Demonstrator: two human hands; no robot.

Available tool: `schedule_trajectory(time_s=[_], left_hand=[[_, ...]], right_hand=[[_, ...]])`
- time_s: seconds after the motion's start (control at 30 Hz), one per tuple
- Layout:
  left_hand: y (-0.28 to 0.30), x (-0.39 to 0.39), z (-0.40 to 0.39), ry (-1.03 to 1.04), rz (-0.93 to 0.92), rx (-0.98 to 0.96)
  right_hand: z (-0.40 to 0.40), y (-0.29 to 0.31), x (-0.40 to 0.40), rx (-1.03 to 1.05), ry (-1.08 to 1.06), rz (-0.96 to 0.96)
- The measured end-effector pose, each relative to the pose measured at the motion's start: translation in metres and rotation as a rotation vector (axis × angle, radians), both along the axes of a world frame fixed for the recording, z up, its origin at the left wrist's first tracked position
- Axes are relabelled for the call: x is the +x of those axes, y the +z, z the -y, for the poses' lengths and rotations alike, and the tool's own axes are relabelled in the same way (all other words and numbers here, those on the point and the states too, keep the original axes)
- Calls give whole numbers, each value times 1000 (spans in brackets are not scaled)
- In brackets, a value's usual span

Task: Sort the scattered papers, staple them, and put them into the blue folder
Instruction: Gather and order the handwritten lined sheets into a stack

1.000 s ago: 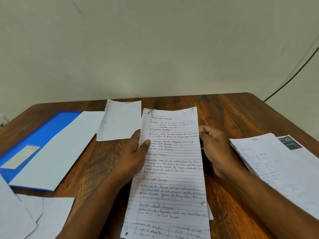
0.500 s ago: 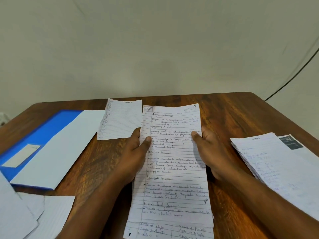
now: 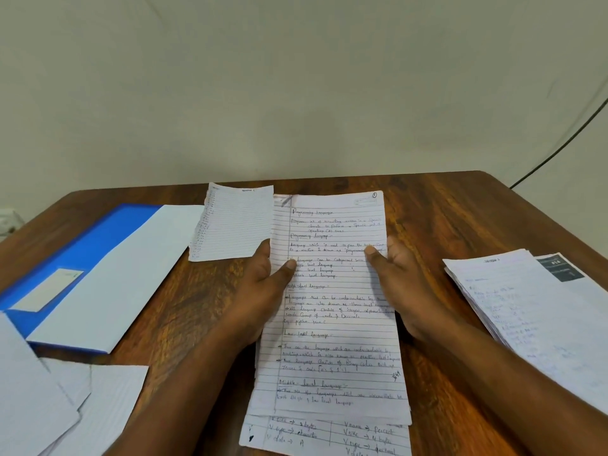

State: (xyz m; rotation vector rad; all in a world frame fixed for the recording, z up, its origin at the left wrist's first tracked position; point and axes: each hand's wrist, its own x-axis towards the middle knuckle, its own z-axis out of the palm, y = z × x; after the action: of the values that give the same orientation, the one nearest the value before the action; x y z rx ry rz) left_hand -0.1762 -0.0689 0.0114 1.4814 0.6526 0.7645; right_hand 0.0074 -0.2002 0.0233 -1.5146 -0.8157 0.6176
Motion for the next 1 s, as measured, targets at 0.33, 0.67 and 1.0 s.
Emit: schedule_trajectory(time_s=[0.33, 0.67, 1.0], left_hand=[[25, -38, -52, 199, -8, 18], [18, -97, -110, 355, 241, -79], [18, -119, -121, 453, 319, -122]], right_hand=[[13, 33, 27, -50, -74, 52], [26, 38, 65, -203, -230, 191], [20, 27, 22, -293, 75, 698]])
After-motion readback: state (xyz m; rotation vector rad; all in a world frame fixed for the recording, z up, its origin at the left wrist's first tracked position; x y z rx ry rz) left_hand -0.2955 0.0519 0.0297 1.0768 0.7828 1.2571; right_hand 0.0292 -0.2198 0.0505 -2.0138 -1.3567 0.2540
